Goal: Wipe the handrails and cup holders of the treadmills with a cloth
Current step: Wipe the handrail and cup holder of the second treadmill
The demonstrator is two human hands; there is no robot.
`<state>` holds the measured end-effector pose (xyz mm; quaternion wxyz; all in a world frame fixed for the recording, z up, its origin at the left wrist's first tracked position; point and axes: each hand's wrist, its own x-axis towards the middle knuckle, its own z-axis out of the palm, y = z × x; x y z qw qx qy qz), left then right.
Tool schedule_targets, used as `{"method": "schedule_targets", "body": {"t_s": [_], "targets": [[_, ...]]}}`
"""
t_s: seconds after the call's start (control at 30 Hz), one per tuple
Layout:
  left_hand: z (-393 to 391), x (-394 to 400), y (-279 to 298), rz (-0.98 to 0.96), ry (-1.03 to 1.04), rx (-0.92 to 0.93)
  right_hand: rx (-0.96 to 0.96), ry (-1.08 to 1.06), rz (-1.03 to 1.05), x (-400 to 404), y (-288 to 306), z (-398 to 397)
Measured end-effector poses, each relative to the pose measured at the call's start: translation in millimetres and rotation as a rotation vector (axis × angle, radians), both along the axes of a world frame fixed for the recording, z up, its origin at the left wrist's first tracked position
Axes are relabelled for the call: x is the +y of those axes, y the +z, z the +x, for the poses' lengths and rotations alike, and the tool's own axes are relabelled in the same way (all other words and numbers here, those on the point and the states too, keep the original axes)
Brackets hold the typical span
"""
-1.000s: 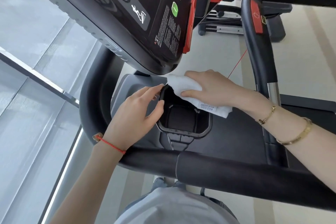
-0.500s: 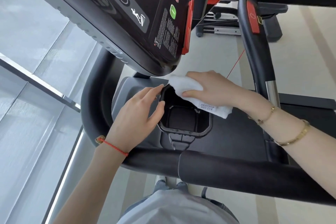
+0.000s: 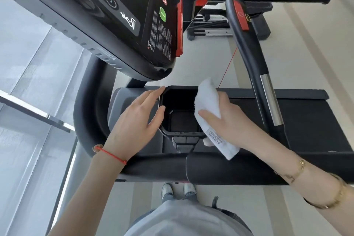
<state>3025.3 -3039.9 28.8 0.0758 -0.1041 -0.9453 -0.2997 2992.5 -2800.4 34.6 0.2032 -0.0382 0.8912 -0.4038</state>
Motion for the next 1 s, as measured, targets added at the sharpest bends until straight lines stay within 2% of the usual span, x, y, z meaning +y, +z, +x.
{"method": "schedule_targets", "body": {"t_s": [0.2, 0.4, 0.53, 0.63, 0.7, 0.87, 1.0], "targets": [[0, 0, -4, 0.010, -0.005, 0.011, 0.150, 0.098, 0.198, -17, 12, -46], [-1, -3, -5, 0.016, -0.016, 0.010, 0.157, 0.072, 0.148, -4, 9, -20], [-2, -3, -7, 0.031, -0.027, 0.018, 0.217, 0.062, 0.115, 20, 28, 14], [-2, -3, -7, 0.027, -0.028, 0.019, 0.261, 0.195, 0.096, 26, 43, 37], [-1, -3, -7, 0.029, -0.027, 0.020, 0.304, 0.325, 0.170, 26, 44, 47], [-2, -2, -6, 0.033, -0.021, 0.018, 0.596, 0.646, 0.376, -4, 38, 51], [-2, -1, -5, 0.056, -0.011, -0.002, 0.509, 0.690, 0.399, -40, 33, 41]]}}
